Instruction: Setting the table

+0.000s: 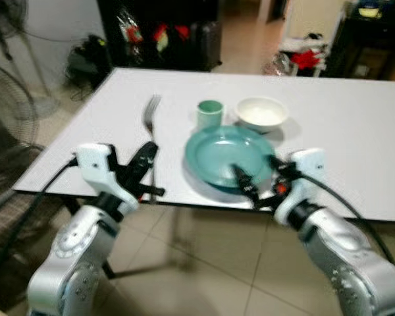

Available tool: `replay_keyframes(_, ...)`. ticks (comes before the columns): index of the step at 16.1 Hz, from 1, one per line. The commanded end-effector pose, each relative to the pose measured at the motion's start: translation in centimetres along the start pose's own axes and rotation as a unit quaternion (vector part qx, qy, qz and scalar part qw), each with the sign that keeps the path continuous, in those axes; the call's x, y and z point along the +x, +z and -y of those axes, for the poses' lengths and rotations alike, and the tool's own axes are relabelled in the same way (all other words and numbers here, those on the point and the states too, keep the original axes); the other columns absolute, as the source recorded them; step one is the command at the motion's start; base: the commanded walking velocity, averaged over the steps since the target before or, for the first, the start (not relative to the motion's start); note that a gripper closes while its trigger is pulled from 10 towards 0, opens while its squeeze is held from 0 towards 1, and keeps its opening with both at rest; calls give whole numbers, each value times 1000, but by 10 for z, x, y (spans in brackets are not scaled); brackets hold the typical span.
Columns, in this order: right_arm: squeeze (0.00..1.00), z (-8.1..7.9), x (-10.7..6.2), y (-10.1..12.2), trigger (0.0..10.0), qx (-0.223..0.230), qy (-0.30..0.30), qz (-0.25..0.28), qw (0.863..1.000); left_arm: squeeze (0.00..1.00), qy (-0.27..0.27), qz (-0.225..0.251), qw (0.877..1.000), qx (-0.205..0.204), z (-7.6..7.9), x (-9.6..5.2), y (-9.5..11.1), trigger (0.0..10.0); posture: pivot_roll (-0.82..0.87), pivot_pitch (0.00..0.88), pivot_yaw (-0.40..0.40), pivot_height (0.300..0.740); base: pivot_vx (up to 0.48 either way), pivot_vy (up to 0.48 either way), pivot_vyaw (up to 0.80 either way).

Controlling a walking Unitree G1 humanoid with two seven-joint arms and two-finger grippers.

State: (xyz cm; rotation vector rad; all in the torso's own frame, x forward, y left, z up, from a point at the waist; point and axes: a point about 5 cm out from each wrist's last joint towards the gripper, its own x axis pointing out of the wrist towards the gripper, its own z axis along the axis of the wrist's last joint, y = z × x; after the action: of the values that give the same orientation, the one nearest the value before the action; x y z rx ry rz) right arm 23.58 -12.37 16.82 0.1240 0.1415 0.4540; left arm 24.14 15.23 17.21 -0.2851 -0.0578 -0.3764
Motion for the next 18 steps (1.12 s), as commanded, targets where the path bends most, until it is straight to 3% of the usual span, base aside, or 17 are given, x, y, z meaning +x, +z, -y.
replay_keyframes(1, 0, 5, -4, 5, 10000, -8, -14, 10, 1000, 0, -13, -1, 1000, -3, 4, 3, 0, 10000, -115, 0, 26, 740, 322, 0, 0)
replay_keyframes(9, 0, 5, -8, 4, 10000, -5, -21, 5, 1000, 0, -48, -19, 998, -24, 16, 10, -10, 10000, -125, 0, 42, 740, 322, 0, 0)
replay_keyframes(15, 0, 4, -12, 2, 10000, -7, -23, 0, 1000, 0, -54, -40, 998, -5, -1, 15, -12, 10000, -135, 0, 55, 740, 317, 0, 0)
replay_keyframes(18, 0, 3, -15, 2, 10000, -18, -5, -14, 1000, 0, -77, -77, 994, 17, -9, 19, -17, 10000, -140, 1, 63, 740, 92, 0, 0)
